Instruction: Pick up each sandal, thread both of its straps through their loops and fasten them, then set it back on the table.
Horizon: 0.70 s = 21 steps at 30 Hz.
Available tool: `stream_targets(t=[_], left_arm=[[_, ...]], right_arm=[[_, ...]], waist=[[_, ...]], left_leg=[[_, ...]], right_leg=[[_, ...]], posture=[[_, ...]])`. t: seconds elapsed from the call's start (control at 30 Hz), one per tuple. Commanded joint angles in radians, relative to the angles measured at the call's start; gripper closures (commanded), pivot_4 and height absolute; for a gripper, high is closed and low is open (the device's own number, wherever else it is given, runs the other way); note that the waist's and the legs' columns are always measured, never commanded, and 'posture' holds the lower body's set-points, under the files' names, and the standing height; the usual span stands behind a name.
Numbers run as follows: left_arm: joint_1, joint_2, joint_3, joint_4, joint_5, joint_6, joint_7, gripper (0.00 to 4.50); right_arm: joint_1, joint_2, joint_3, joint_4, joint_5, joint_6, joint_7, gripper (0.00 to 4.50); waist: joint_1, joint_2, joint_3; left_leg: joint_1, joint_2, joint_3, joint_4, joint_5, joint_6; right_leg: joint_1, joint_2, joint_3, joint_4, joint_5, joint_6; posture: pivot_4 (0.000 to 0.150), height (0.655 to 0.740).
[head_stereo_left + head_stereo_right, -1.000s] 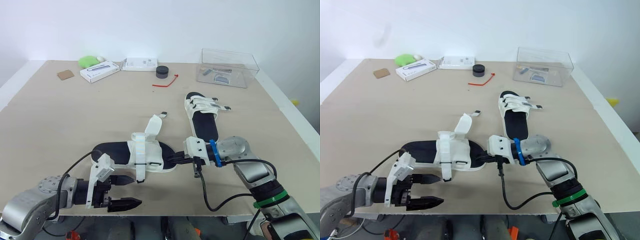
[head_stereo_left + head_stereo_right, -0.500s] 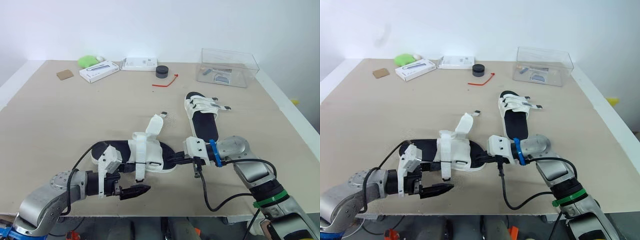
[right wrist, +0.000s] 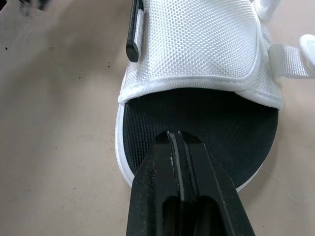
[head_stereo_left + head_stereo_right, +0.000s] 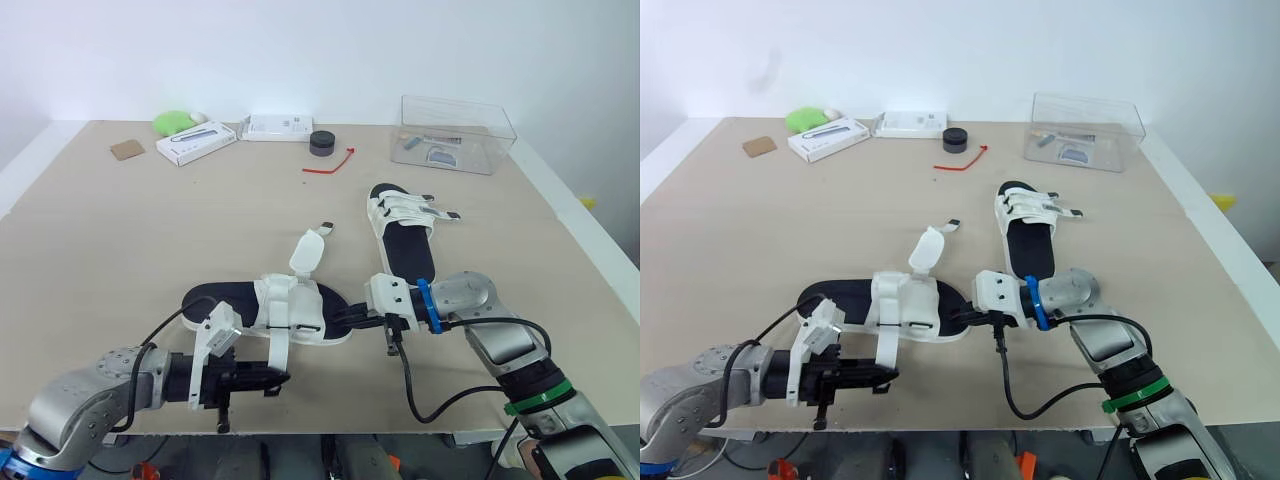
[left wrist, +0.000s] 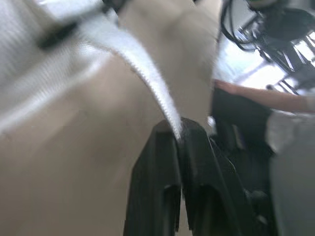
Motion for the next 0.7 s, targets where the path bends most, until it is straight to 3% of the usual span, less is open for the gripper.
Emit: stream_targets(t=[0.03, 0.23, 0.47, 0.57, 0.63, 0.67, 0.7], left_arm=[[0.029, 0.042, 0.015, -0.099, -0.075, 0.020, -0.036, 4.44], [0.095, 0.102, -0.018, -0.146, -0.032, -0.020, -0.054, 4.44], [0.090, 0.150, -0.060, -0.141, 0.105, -0.131, -0.076, 4.44], [0.082, 0.181, -0.091, -0.121, 0.242, -0.277, -0.125, 3.61], [0.076, 0.185, -0.098, -0.104, 0.315, -0.375, -0.144, 2.57], [0.066, 0.195, -0.100, -0.098, 0.358, -0.434, -0.159, 2.49], [0.043, 0.219, -0.093, -0.084, 0.420, -0.528, -0.192, 1.98]], right_arm=[[-0.002, -0.002, 0.007, 0.001, -0.010, -0.002, 0.001, 4.50], [-0.002, 0.003, 0.009, 0.006, -0.012, -0.007, 0.001, 4.50], [-0.006, 0.009, 0.011, 0.014, -0.014, -0.011, 0.003, 4.50], [-0.010, 0.010, 0.011, 0.018, -0.014, -0.013, 0.006, 4.50], [-0.009, 0.008, 0.011, 0.017, -0.014, -0.014, 0.009, 4.50], [-0.008, 0.006, 0.010, 0.017, -0.013, -0.015, 0.011, 4.50], [-0.010, 0.005, 0.010, 0.020, -0.013, -0.016, 0.014, 4.50]], waist=[[0.000, 0.000, 0.000], [0.000, 0.002, 0.001], [0.000, 0.003, 0.002], [0.000, 0.003, 0.002], [0.000, 0.003, 0.002], [0.000, 0.004, 0.002], [0.001, 0.004, 0.002]], left_leg=[[0.000, 0.000, 0.000, 0.000, 0.000, 0.000], [0.000, 0.001, 0.000, 0.000, 0.000, 0.000], [0.000, 0.001, 0.000, -0.002, 0.000, 0.000], [0.000, 0.001, 0.000, -0.002, 0.000, 0.000], [0.000, 0.001, 0.000, -0.002, 0.000, 0.000], [0.000, 0.001, 0.000, -0.002, 0.000, 0.000], [0.000, 0.001, 0.001, -0.002, 0.000, 0.000]], right_leg=[[0.000, 0.000, 0.000, 0.000, 0.000, 0.000], [0.000, 0.001, 0.000, 0.000, 0.000, -0.001], [-0.001, 0.001, 0.000, -0.001, -0.001, -0.001], [-0.001, 0.001, 0.000, -0.001, -0.001, -0.001], [-0.001, 0.001, 0.000, -0.001, -0.001, -0.001], [-0.001, 0.001, 0.000, -0.001, -0.001, -0.001], [-0.001, 0.001, 0.000, -0.001, -0.001, -0.001]], posture=[[0.150, 0.7400], [0.150, 0.7400], [0.150, 0.7400], [0.150, 0.7400], [0.150, 0.7400], [0.150, 0.7400], [0.150, 0.7400]])
